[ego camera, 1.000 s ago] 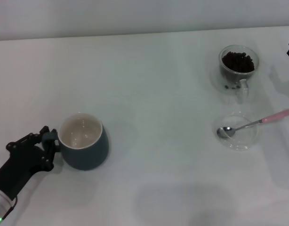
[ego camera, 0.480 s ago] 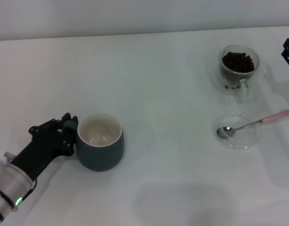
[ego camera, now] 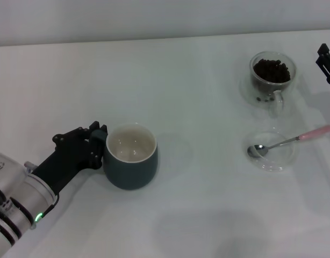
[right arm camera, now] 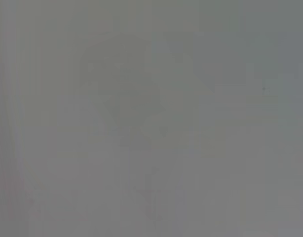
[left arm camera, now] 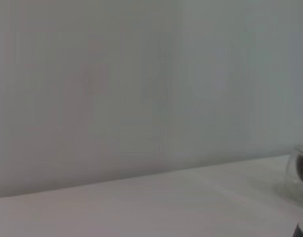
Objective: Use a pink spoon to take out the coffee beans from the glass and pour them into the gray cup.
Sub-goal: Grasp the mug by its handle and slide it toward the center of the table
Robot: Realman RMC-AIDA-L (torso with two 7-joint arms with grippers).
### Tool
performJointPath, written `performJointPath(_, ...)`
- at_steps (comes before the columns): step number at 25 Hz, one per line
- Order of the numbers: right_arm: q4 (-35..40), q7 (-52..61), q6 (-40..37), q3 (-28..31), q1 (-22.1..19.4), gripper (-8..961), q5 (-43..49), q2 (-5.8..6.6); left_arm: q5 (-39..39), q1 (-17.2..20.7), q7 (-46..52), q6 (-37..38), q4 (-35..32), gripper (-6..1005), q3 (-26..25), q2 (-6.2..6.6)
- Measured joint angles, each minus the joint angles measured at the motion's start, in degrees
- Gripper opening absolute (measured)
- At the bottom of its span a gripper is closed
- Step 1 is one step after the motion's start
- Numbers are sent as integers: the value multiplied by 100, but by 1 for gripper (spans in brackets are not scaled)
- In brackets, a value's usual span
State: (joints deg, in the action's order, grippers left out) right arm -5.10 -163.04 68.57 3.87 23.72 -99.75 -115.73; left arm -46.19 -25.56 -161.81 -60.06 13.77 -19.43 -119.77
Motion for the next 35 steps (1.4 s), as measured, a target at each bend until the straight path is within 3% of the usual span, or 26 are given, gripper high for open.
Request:
performJointPath(7, -35, 0, 17, 0, -1, 858, 0, -2, 202, -42, 0, 357, 60, 128, -6, -3)
performJointPath(16, -54, 0, 89, -1, -34, 857, 0, 6, 256, 127, 0, 218, 68, 123, -25, 0)
performJointPath(19, -52, 0, 94, -1, -42, 857, 0, 7, 259, 239, 0, 44, 49, 330, -40, 11)
performJointPath(25, -61, 0, 105, -9, -43, 858, 0, 6, 205, 481, 0, -157, -3, 567, -139, 32)
performJointPath(35, -41, 0, 124, -4, -28, 858, -1, 15, 238, 769, 0, -306, -6, 776, -428, 30)
